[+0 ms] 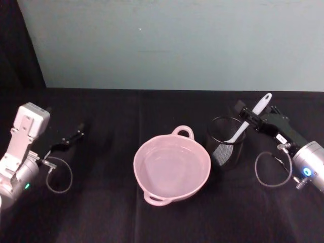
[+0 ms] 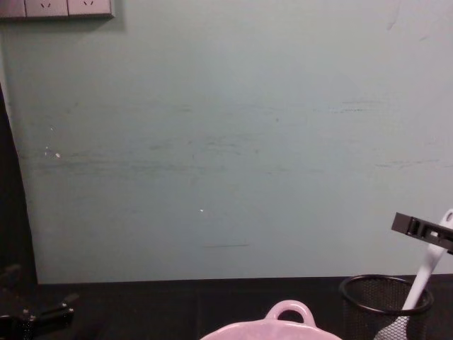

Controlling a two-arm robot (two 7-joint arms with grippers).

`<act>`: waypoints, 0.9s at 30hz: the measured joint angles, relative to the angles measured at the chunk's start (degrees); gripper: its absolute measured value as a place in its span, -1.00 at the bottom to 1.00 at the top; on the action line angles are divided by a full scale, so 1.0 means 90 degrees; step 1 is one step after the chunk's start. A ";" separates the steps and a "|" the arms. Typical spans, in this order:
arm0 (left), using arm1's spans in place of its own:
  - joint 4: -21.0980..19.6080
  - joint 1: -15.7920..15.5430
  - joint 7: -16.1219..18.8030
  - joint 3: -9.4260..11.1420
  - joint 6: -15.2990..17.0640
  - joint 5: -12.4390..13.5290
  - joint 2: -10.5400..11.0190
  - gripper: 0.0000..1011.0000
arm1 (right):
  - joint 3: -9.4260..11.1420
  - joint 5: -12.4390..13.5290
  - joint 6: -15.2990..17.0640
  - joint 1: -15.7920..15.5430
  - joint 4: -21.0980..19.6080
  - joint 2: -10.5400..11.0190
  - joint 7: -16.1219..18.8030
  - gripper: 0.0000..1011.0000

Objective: Use the one hand to pick up the spoon and stir the clear water in the bowl.

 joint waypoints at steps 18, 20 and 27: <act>0.0000 0.0000 0.0000 0.0000 0.0000 -0.0001 0.0000 0.99 | 0.0043 -0.0986 -0.0206 -0.0182 -0.0197 0.0123 -0.0343 0.98; 0.0000 0.0000 0.0000 0.0000 0.0000 0.0000 0.0000 0.99 | 0.0126 -0.1214 -0.0262 -0.0388 -0.0448 0.0190 -0.0448 0.98; 0.0000 0.0000 0.0000 0.0000 0.0000 0.0000 0.0000 0.99 | 0.0326 -0.1525 -0.0397 -0.0885 -0.0934 0.0294 -0.0650 0.98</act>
